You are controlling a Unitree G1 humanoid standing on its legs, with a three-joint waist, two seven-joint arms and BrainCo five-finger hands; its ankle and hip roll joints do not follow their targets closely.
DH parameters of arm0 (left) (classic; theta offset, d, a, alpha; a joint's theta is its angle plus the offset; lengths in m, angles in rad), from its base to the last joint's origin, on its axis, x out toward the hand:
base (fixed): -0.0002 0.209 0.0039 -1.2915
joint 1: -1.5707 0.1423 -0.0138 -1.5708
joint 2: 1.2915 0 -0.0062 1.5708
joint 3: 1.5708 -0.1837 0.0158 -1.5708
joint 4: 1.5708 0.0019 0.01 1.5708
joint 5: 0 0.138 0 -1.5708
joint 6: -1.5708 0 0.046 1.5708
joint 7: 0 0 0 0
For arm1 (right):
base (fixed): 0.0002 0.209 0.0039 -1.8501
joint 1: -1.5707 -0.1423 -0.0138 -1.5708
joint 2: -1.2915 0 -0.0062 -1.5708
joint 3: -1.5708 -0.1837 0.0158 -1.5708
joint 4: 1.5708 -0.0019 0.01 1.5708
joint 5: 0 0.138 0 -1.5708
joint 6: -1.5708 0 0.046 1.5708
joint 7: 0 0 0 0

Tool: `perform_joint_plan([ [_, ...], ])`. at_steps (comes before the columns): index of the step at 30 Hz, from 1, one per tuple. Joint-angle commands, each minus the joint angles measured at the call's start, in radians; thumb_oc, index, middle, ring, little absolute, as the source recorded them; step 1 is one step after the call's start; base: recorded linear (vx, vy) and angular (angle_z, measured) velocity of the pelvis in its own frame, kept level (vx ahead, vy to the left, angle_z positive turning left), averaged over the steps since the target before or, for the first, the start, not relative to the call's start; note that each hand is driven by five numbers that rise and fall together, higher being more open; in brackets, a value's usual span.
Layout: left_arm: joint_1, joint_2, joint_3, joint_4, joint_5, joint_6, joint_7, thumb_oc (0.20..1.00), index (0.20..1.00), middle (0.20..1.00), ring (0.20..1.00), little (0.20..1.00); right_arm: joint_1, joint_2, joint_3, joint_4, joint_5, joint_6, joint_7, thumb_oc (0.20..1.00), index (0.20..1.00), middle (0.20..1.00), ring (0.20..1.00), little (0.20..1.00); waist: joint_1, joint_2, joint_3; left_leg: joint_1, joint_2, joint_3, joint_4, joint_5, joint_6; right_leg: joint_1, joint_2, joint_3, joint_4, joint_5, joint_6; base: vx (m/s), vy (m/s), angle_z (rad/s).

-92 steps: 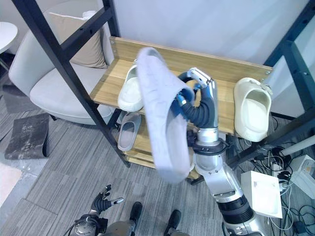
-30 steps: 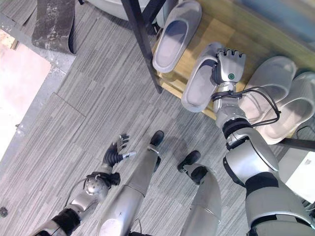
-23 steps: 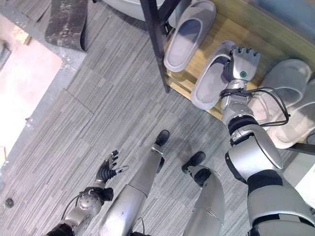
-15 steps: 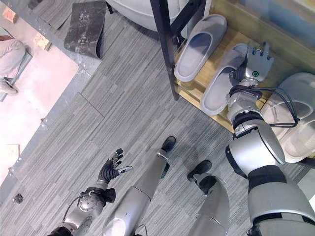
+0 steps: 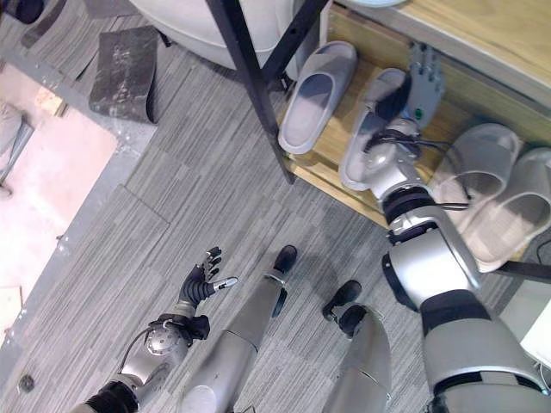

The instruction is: Arrange the slippers neatly on the shoe rack.

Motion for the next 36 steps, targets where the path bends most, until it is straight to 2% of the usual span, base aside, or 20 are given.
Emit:
perform_joint_plan([
  [1, -0.072, 0.0, 0.013, -0.069, 0.06, -0.011, 0.044, 1.0, 1.0, 1.0, 1.0, 1.0, 0.075, 0.076, -0.103, -0.125, 0.435, -0.241, 0.063, 1.0, 1.0, 1.0, 1.0, 1.0, -0.004, -0.009, 0.055, 0.05, 0.001, 0.039, 0.043, -0.121, 0.04, 0.081, 0.046, 0.027, -0.046, -0.068, 0.064, 0.0, 0.011, -0.15],
  [3, -0.092, -0.001, 0.014, -0.067, 0.066, -0.005, 0.05, 1.0, 1.0, 1.0, 1.0, 1.0, 0.105, 0.108, -0.128, -0.14, 0.483, -0.263, 0.073, 1.0, 1.0, 1.0, 1.0, 1.0, -0.009, -0.011, 0.056, 0.054, 0.0, 0.042, 0.042, -0.123, 0.04, 0.085, 0.046, 0.027, -0.049, -0.067, 0.064, 0.0, 0.009, -0.14],
  [5, -0.153, -0.011, 0.028, -0.068, 0.102, -0.005, 0.075, 1.0, 1.0, 1.0, 1.0, 1.0, 0.199, 0.157, -0.114, -0.244, 0.515, -0.283, 0.149, 1.0, 1.0, 1.0, 1.0, 1.0, -0.026, -0.021, 0.065, 0.063, 0.008, 0.047, 0.039, -0.122, 0.039, 0.093, 0.048, 0.027, -0.056, -0.061, 0.063, -0.02, 0.005, -0.13],
  [10, -0.217, -0.033, 0.059, -0.064, 0.125, -0.011, 0.111, 1.0, 1.0, 1.0, 1.0, 1.0, 0.31, 0.188, -0.074, -0.33, 0.451, -0.252, 0.222, 1.0, 1.0, 1.0, 1.0, 1.0, -0.055, -0.034, 0.073, 0.062, 0.021, 0.062, 0.035, -0.117, 0.037, 0.089, 0.052, 0.034, -0.071, -0.046, 0.063, -0.02, -0.001, -0.14],
  [16, -0.224, -0.032, 0.063, -0.056, 0.142, -0.012, 0.121, 1.0, 1.0, 1.0, 1.0, 1.0, 0.32, 0.187, -0.052, -0.334, 0.365, -0.221, 0.219, 1.0, 1.0, 1.0, 1.0, 1.0, -0.069, -0.036, 0.072, 0.054, 0.026, 0.071, 0.035, -0.115, 0.037, 0.083, 0.057, 0.04, -0.078, -0.042, 0.063, -0.01, 0.0, -0.05],
  [25, -0.209, -0.03, 0.052, -0.025, 0.136, -0.011, 0.124, 1.0, 1.0, 1.0, 1.0, 1.0, 0.3, 0.21, -0.048, -0.281, 0.342, -0.213, 0.216, 1.0, 1.0, 1.0, 1.0, 1.0, -0.073, -0.035, 0.069, 0.054, 0.025, 0.069, 0.024, -0.109, 0.038, 0.085, 0.056, 0.037, -0.088, -0.036, 0.065, 0.0, 0.001, -0.01],
  [27, -0.209, -0.031, 0.047, -0.018, 0.133, -0.012, 0.122, 1.0, 1.0, 1.0, 1.0, 1.0, 0.288, 0.217, -0.054, -0.257, 0.362, -0.216, 0.219, 1.0, 1.0, 1.0, 1.0, 1.0, -0.071, -0.034, 0.068, 0.053, 0.025, 0.069, 0.023, -0.108, 0.039, 0.085, 0.055, 0.036, -0.088, -0.035, 0.066, 0.0, 0.0, 0.0],
  [30, -0.221, -0.031, 0.02, 0.001, 0.116, -0.011, 0.111, 1.0, 1.0, 1.0, 1.0, 1.0, 0.211, 0.256, -0.083, -0.143, 0.512, -0.239, 0.247, 1.0, 1.0, 1.0, 1.0, 1.0, -0.053, -0.027, 0.07, 0.055, 0.021, 0.067, 0.016, -0.106, 0.039, 0.085, 0.052, 0.033, -0.09, -0.033, 0.068, 0.0, 0.0, 0.0],
  [36, -0.236, -0.029, -0.01, 0.009, 0.104, -0.009, 0.093, 1.0, 1.0, 1.0, 1.0, 1.0, 0.097, 0.282, -0.096, -0.02, 0.669, -0.256, 0.294, 1.0, 1.0, 1.0, 1.0, 1.0, -0.023, -0.013, 0.073, 0.056, 0.013, 0.063, 0.016, -0.105, 0.04, 0.087, 0.048, 0.03, -0.086, -0.035, 0.069, 0.0, 0.0, 0.0],
])
